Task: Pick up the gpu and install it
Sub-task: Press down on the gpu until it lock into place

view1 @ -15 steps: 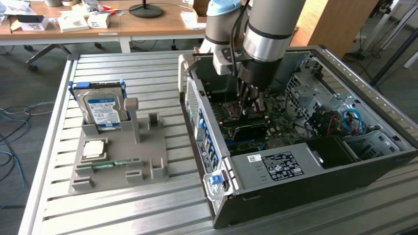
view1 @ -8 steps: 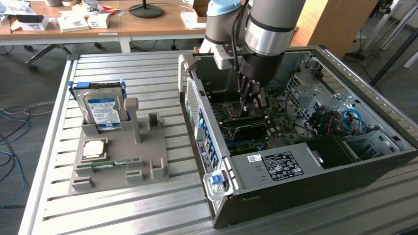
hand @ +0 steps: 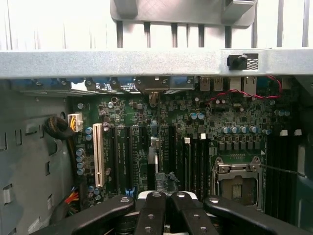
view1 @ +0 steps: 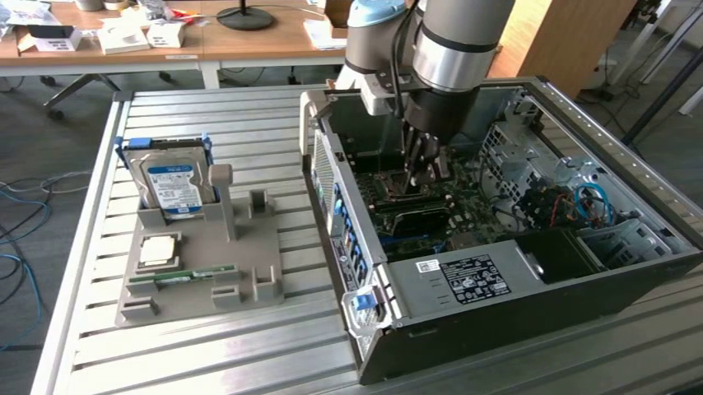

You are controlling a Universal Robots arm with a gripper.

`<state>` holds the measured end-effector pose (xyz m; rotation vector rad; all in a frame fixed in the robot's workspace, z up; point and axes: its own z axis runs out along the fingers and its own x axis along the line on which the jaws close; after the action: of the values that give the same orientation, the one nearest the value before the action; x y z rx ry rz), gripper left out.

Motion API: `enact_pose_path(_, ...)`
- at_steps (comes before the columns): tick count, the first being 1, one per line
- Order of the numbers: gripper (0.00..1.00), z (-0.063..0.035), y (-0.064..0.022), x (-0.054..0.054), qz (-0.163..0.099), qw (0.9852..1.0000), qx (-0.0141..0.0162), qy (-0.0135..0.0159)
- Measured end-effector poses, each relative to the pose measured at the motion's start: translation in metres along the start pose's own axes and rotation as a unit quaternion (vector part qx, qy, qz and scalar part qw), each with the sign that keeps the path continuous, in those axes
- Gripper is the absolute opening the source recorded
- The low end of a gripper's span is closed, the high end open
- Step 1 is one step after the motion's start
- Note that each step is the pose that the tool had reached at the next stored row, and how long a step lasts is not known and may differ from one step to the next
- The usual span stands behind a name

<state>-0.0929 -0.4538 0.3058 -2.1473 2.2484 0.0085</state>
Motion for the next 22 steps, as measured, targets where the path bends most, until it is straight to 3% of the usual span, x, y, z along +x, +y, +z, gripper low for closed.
enact_pose_path(22,0.11,0.0001,-0.0054,-0.0002,0.000,1.0000,0.0000,0.0000)
